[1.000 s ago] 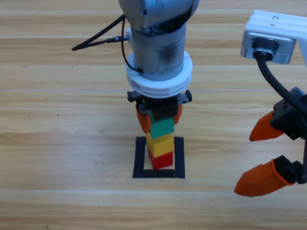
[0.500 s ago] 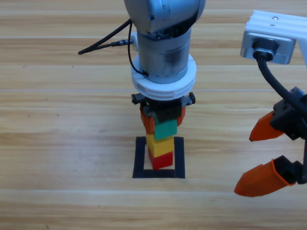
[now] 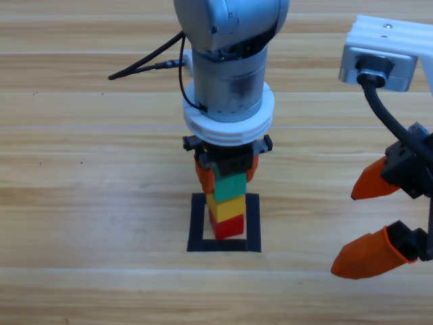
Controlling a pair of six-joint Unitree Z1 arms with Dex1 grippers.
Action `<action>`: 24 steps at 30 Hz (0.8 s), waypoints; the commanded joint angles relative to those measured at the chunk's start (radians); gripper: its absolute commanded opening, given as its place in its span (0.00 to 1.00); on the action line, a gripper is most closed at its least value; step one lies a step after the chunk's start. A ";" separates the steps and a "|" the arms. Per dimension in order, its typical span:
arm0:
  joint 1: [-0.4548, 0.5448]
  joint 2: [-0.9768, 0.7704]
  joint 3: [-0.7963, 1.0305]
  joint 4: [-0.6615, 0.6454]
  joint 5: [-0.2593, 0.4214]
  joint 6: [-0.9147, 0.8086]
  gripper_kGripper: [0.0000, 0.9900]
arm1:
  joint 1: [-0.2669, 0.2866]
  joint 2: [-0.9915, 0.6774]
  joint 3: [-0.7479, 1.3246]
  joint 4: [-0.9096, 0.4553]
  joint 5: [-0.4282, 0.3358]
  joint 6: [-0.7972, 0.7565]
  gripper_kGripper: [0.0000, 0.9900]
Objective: Stack the blocks in the rectangular block: red at the bottom, yellow in the middle, green on top
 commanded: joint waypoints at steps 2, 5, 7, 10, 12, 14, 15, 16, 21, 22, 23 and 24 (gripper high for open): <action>-0.012 0.027 0.024 0.006 -0.006 -0.004 0.06 | -0.012 -0.004 0.036 -0.002 0.007 -0.005 1.00; -0.012 0.028 0.024 0.006 -0.008 -0.004 0.06 | -0.012 -0.004 0.036 -0.002 0.007 -0.005 1.00; -0.012 0.028 0.026 0.006 -0.006 -0.004 0.06 | -0.012 -0.004 0.036 -0.002 0.007 -0.005 1.00; -0.011 0.028 0.026 0.006 -0.006 -0.001 0.06 | -0.012 -0.004 0.036 -0.002 0.007 -0.005 1.00; -0.011 0.031 0.027 0.006 -0.006 0.001 0.06 | -0.012 -0.004 0.036 -0.002 0.007 -0.005 1.00; -0.011 0.037 0.027 0.006 -0.008 0.002 0.06 | -0.012 -0.004 0.036 -0.002 0.009 -0.005 1.00; -0.011 0.039 0.027 0.006 -0.008 0.002 0.06 | -0.012 -0.004 0.036 -0.002 0.009 -0.005 1.00; -0.011 0.042 0.027 0.006 -0.008 0.002 0.06 | -0.012 -0.004 0.036 -0.002 0.009 -0.005 1.00; -0.012 0.047 0.027 0.006 -0.008 0.002 0.06 | -0.012 -0.004 0.036 -0.002 0.009 -0.005 1.00; -0.011 0.048 0.027 0.006 -0.008 0.004 0.06 | -0.012 -0.004 0.036 -0.002 0.009 -0.005 1.00; -0.011 0.050 0.027 0.006 -0.008 0.002 0.06 | -0.012 -0.004 0.036 -0.002 0.009 -0.005 1.00; -0.012 0.051 0.027 0.006 -0.008 0.002 0.06 | -0.012 -0.004 0.036 0.000 0.009 -0.005 1.00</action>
